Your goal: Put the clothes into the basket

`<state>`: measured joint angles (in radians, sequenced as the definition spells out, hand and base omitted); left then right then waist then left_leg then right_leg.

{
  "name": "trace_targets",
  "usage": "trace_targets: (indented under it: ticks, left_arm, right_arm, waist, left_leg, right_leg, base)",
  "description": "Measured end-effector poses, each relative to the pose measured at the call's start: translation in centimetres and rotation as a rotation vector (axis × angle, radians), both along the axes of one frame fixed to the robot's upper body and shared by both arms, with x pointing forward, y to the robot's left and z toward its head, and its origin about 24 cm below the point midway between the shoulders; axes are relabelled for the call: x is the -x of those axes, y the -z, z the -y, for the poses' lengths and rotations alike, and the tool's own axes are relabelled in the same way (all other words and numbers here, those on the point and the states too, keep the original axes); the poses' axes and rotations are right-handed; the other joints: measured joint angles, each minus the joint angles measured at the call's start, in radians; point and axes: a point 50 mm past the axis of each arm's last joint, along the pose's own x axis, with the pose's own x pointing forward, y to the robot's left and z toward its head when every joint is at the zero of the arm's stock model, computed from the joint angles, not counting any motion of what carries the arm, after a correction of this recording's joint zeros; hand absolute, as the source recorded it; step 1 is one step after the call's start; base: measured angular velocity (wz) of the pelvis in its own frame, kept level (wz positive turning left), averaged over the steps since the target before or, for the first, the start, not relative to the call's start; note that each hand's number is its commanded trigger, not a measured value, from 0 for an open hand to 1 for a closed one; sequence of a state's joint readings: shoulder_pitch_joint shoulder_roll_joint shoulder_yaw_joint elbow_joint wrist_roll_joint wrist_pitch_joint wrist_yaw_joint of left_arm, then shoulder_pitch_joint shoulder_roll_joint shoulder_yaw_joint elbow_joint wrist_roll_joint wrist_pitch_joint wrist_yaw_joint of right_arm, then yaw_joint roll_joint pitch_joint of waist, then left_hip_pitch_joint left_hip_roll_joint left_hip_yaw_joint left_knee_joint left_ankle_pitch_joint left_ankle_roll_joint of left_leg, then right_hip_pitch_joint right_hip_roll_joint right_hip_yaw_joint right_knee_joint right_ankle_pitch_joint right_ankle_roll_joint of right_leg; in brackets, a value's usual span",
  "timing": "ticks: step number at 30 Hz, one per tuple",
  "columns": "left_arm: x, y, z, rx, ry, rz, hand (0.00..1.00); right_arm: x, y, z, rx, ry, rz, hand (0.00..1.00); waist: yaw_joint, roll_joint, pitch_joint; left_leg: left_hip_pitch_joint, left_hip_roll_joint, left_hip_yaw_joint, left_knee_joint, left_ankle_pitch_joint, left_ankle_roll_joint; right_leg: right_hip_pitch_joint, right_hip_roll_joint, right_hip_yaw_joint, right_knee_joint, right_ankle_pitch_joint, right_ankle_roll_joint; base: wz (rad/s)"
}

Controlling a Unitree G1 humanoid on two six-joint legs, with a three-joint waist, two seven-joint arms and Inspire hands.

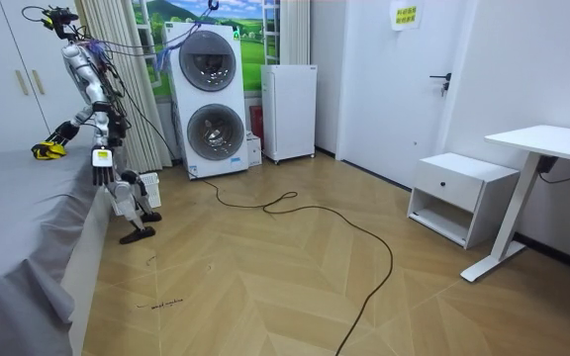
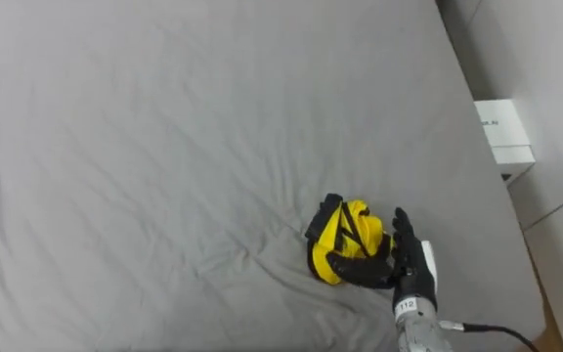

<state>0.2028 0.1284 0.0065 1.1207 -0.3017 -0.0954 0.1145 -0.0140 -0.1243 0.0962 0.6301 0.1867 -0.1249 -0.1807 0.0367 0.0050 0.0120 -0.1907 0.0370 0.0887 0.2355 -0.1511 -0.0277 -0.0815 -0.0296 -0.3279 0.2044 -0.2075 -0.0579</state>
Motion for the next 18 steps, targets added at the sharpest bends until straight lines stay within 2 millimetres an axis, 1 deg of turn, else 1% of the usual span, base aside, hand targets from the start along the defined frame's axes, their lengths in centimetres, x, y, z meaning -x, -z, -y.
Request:
trace_targets:
  ticks: [1,3,4,5,6,9,13,14,15,18]
  left_arm:
    - [0.0,0.0,0.0,0.000,0.001,-0.002,0.00]
    - [-0.2,0.0,-0.2,0.010,0.008,-0.004,0.00]
    - [-0.2,0.0,-0.2,0.012,0.009,-0.007,0.00]
    - [-0.1,0.0,-0.1,0.017,0.009,-0.014,0.00]
    - [-0.1,0.0,-0.1,0.020,0.010,-0.018,0.00]
    - [0.0,0.1,0.0,0.025,0.011,-0.032,0.00]
    - [0.2,0.2,0.0,0.029,0.006,-0.051,0.00]
    - [0.1,0.1,0.0,0.027,0.007,-0.050,0.00]
    - [-0.1,0.1,-0.1,0.023,0.009,-0.048,0.00]
    - [-0.4,0.1,-0.1,0.019,0.036,-0.048,0.00]
  right_arm:
    - [-0.4,-0.2,-0.1,0.000,-0.002,0.008,0.00]
    - [-1.8,-0.9,-0.2,0.006,0.002,0.034,0.00]
    - [-2.0,-0.9,-0.2,0.009,0.003,0.031,0.00]
    - [-2.4,-0.9,-0.1,0.016,0.008,0.021,0.00]
    - [-2.5,-0.8,0.0,0.023,0.014,0.010,0.00]
    - [-2.6,-0.5,0.6,0.044,0.023,-0.023,0.00]
    - [-2.1,0.5,1.3,0.086,0.040,-0.084,0.00]
    - [-2.1,0.6,1.4,0.096,0.044,-0.091,0.20]
    - [-2.0,0.8,1.6,0.105,0.057,-0.102,1.00]
    - [-2.3,1.0,2.1,0.133,0.083,-0.133,1.00]
  waist:
    - [0.000,0.000,0.0000]
    - [-0.001,-0.002,0.0016]
    - [0.000,-0.003,0.0017]
    - [0.006,-0.003,0.0018]
    - [0.020,-0.004,0.0022]
    - [0.044,-0.006,0.0023]
    - [0.067,-0.011,0.0020]
    - [0.068,-0.011,0.0021]
    - [0.068,-0.012,0.0021]
    - [0.075,-0.011,0.0026]
  left_leg:
    - [-0.009,-0.002,-0.005,0.000,0.004,0.001]
    - [-0.036,-0.007,-0.010,-0.003,0.017,0.004]
    - [-0.039,-0.009,-0.010,-0.005,0.020,0.005]
    - [-0.043,-0.012,-0.010,-0.006,0.024,0.007]
    - [-0.046,-0.013,-0.012,-0.006,0.024,0.007]
    - [-0.063,-0.015,-0.020,-0.005,0.027,0.010]
    - [-0.067,-0.017,-0.021,-0.004,0.030,0.013]
    - [-0.076,-0.017,-0.024,0.002,0.031,0.013]
    - [-0.081,-0.018,-0.025,0.004,0.033,0.015]
    - [-0.093,-0.019,-0.025,0.017,0.035,0.017]
  right_leg:
    - [-0.007,-0.002,-0.007,0.001,0.000,0.000]
    - [-0.026,-0.007,-0.032,0.001,0.000,0.000]
    - [-0.028,-0.008,-0.036,0.001,0.000,0.000]
    - [-0.028,-0.011,-0.047,0.001,0.000,0.001]
    - [-0.030,-0.012,-0.051,0.000,0.000,0.001]
    - [-0.041,-0.015,-0.068,0.000,0.002,0.004]
    - [-0.041,-0.018,-0.075,0.000,0.002,0.005]
    - [-0.043,-0.019,-0.083,0.000,0.002,0.005]
    - [-0.043,-0.019,-0.090,-0.001,0.002,0.005]
    - [-0.042,-0.021,-0.103,-0.002,0.001,0.006]
  base:
    - [0.29]
    - [0.33]
    - [0.32]
    - [0.20]
    - [0.15]
    - [0.12]
    - [0.07]
    - [0.17]
    - [0.21]
    - [0.18]
